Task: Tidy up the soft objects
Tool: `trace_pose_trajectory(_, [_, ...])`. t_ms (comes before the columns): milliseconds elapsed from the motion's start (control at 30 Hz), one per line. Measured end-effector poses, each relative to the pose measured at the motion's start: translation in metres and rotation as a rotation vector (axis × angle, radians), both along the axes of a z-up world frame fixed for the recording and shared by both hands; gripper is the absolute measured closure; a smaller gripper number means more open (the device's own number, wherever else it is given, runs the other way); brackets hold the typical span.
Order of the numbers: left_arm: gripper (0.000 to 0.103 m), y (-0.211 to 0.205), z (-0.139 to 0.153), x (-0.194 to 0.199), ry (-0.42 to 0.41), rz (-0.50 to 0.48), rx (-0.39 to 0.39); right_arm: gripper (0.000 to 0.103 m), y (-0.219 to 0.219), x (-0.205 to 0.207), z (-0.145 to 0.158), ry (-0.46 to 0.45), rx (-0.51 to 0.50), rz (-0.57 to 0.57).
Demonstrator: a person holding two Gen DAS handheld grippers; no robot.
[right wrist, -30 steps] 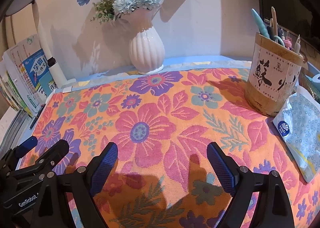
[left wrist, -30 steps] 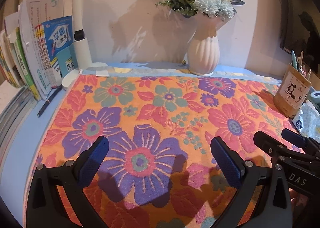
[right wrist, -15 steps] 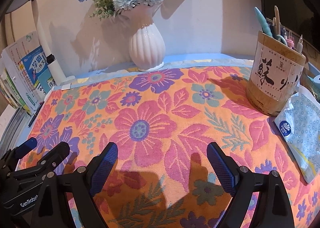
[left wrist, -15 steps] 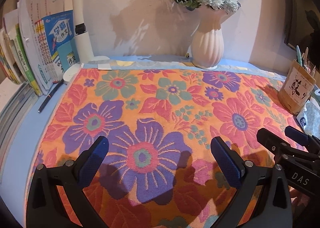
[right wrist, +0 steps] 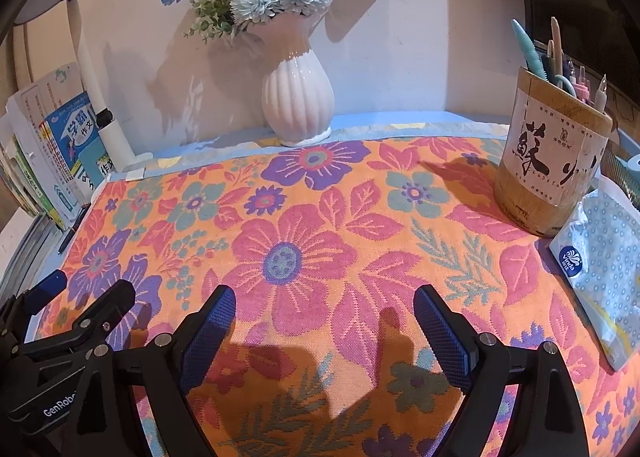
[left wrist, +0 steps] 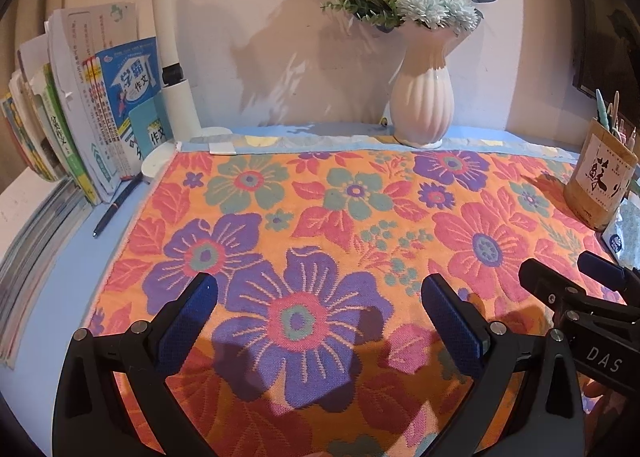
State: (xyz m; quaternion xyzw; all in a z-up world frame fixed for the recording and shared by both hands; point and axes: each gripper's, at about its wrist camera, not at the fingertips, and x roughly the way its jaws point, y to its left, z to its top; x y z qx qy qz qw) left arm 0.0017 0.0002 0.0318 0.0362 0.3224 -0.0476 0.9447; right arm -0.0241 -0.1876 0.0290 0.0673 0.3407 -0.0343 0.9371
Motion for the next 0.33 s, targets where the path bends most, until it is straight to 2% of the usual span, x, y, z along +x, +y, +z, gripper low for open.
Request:
trace_pose_trajectory(100, [0.001, 0.001, 0.002, -0.002, -0.018, 0.021, 0.01, 0.013, 0.005, -0.002, 0.002, -0.009, -0.008, 0.005])
trace_pose_trajectory(267, [0.001, 0.004, 0.011, -0.013, -0.12, 0.068, 0.035, 0.013, 0.006, -0.001, 0.001, -0.005, -0.012, 0.01])
trace_pose_trajectory(333, [0.001, 0.006, 0.01, -0.01, -0.106, 0.058, 0.023, 0.013, 0.006, -0.001, 0.001, -0.004, -0.007, 0.008])
